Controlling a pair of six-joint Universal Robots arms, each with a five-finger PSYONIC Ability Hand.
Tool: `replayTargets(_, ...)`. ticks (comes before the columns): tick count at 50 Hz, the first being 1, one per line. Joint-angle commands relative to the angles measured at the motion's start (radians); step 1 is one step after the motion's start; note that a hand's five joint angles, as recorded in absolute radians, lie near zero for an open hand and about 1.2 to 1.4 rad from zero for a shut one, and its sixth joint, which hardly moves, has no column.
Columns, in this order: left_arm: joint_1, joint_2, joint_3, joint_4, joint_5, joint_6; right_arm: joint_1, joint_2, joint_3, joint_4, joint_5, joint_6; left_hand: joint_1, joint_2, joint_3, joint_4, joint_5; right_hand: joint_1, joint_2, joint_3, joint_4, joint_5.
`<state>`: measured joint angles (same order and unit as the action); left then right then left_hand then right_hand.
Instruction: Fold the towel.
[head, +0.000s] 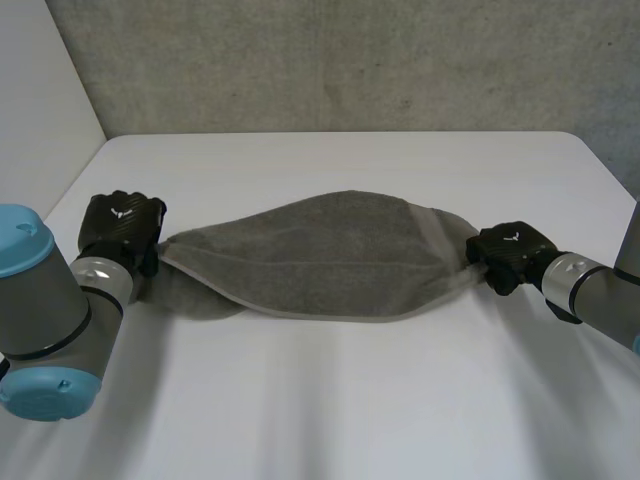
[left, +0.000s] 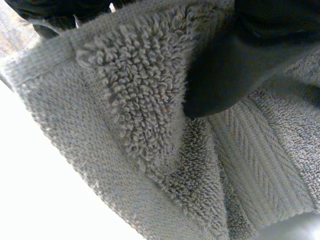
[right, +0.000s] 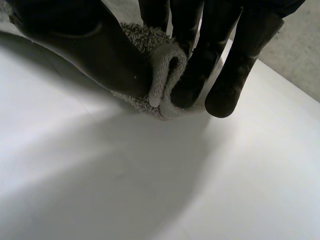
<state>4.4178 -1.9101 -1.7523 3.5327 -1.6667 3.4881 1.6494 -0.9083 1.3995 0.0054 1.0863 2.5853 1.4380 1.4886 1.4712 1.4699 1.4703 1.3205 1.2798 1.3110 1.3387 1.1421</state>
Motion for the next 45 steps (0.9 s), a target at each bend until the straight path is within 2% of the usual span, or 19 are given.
replayTargets(1, -0.009, 0.029, 0.001, -0.002, 0.001, -0.001, 0.021, -0.122, 0.009, 0.01, 0.001, 0.033, -0.144, -0.195, -0.177, -0.176, -0.351, 0.076, 0.116, 0.085, 0.058, 0.08)
replayTargets(4, -0.006, 0.103, 0.002, -0.006, 0.002, -0.004, 0.023, -0.176, 0.009, 0.013, 0.0, 0.064, -0.135, -0.186, -0.169, -0.167, -0.342, 0.076, 0.116, 0.085, 0.058, 0.08)
replayTargets(6, -0.006, 0.146, 0.002, -0.006, 0.002, -0.006, 0.015, -0.31, -0.002, 0.024, -0.006, 0.14, -0.132, -0.183, -0.166, -0.164, -0.339, 0.076, 0.116, 0.085, 0.058, 0.08)
replayTargets(7, -0.006, 0.146, 0.002, -0.006, 0.002, -0.006, 0.015, -0.311, -0.002, 0.024, -0.006, 0.141, -0.132, -0.183, -0.166, -0.164, -0.339, 0.076, 0.116, 0.085, 0.058, 0.08)
replayTargets(9, -0.006, 0.235, 0.01, -0.006, 0.004, -0.008, 0.009, -0.461, -0.025, 0.033, -0.008, 0.211, -0.127, -0.177, -0.16, -0.158, -0.333, 0.076, 0.116, 0.085, 0.058, 0.08)
replayTargets(10, -0.006, 0.235, 0.01, -0.006, 0.004, -0.008, 0.009, -0.462, -0.025, 0.033, -0.008, 0.211, -0.126, -0.177, -0.16, -0.158, -0.333, 0.076, 0.116, 0.085, 0.058, 0.08)
replayTargets(11, -0.003, 0.282, 0.017, -0.008, 0.005, -0.011, 0.01, -0.531, -0.051, 0.044, -0.005, 0.237, -0.121, -0.171, -0.154, -0.153, -0.328, 0.076, 0.116, 0.085, 0.058, 0.08)
replayTargets(12, 0.003, 0.328, 0.025, -0.008, 0.008, -0.011, 0.01, -0.59, -0.082, 0.074, -0.005, 0.254, -0.118, -0.168, -0.151, -0.15, -0.325, 0.076, 0.116, 0.085, 0.058, 0.08)
replayTargets(13, 0.003, 0.329, 0.025, -0.008, 0.008, -0.011, 0.01, -0.59, -0.082, 0.074, -0.005, 0.254, -0.118, -0.168, -0.151, -0.15, -0.325, 0.076, 0.116, 0.085, 0.058, 0.08)
replayTargets(16, 0.002, 0.422, 0.069, -0.031, 0.059, -0.014, -0.031, -0.675, -0.204, 0.224, -0.011, 0.268, -0.115, -0.165, -0.148, -0.147, -0.322, 0.076, 0.116, 0.085, 0.058, 0.08)
replayTargets(23, -0.003, 0.418, 0.143, -0.174, 0.097, -0.015, -0.086, -0.617, -0.293, 0.37, -0.037, 0.236, -0.118, -0.168, -0.151, -0.15, -0.325, 0.076, 0.116, 0.085, 0.058, 0.08)
replayTargets(26, -0.006, 0.272, 0.18, -0.253, 0.097, -0.014, -0.037, -0.531, -0.312, 0.416, -0.023, 0.161, -0.141, -0.192, -0.174, -0.173, -0.348, 0.076, 0.116, 0.085, 0.058, 0.08)
replayTargets(34, -0.04, 0.042, 0.238, -0.317, 0.097, -0.012, 0.056, -0.344, -0.318, 0.467, 0.047, 0.044, -0.206, -0.256, -0.239, -0.238, -0.413, 0.076, 0.116, 0.085, 0.058, 0.08)
replayTargets(38, -0.041, -0.04, 0.284, -0.327, 0.096, -0.012, 0.084, -0.262, -0.349, 0.462, 0.076, 0.016, -0.206, -0.256, -0.239, -0.238, -0.413, 0.076, 0.116, 0.085, 0.058, 0.08)
replayTargets(42, -0.04, -0.095, 0.425, -0.334, 0.091, -0.02, 0.121, -0.181, -0.461, 0.393, 0.124, 0.022, -0.194, -0.245, -0.227, -0.226, -0.401, 0.076, 0.116, 0.085, 0.058, 0.08)
replayTargets(44, -0.041, -0.093, 0.479, -0.333, 0.09, -0.026, 0.136, -0.187, -0.485, 0.212, 0.152, 0.051, -0.182, -0.233, -0.215, -0.214, -0.389, 0.076, 0.116, 0.085, 0.058, 0.08)
replayTargets(45, -0.04, -0.09, 0.528, -0.327, 0.091, -0.043, 0.136, -0.187, -0.485, 0.211, 0.152, 0.052, -0.171, -0.221, -0.204, -0.203, -0.378, 0.076, 0.116, 0.085, 0.058, 0.08)
